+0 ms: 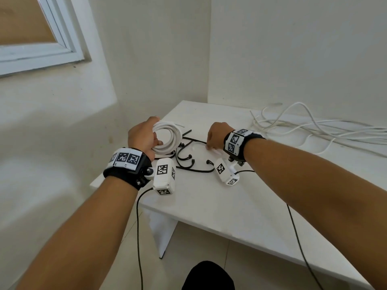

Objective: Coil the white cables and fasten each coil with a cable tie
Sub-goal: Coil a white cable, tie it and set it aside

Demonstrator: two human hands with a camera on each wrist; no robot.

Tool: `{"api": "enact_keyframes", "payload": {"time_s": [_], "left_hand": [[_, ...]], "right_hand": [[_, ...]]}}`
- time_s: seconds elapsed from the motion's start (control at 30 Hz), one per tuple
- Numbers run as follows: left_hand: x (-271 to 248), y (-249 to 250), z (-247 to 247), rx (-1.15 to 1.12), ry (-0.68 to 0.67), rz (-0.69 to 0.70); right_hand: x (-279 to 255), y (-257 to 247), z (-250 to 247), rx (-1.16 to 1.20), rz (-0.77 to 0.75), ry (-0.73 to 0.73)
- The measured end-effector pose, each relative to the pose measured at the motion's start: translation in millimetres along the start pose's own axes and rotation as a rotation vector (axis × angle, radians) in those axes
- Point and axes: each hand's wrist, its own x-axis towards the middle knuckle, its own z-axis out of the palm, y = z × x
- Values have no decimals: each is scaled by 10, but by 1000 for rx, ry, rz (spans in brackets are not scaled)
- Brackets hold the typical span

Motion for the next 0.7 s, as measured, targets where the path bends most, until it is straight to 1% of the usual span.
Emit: {"api": "enact_keyframes", "payload": {"time_s": [0.13,0.23,0.3,0.4,0.47,0.53,0.7], "left_hand": [[-45,-9,70,6,-31,-9],[-125,10,187,11,-68,-33],[-214,17,330,-1,-116,-51],[-399,-3,650,-19,-209,-58],[-568,-50,920,3,-282,-51],[-769,-119,1208,30,-358,-48],[-1333,-380,1889,114,-532,-54]], "right_hand": [[-54,114,-96,65,-16,-3],[-219,277,-295,218,-22,2],[-368,420,-445,373,-5,29],[-634,681,-627,683,42,125],[-827,892,-700,841,75,186],[-1024,1114,-739,919,96,230],[-1417,1637,-742,966,182,322]]}}
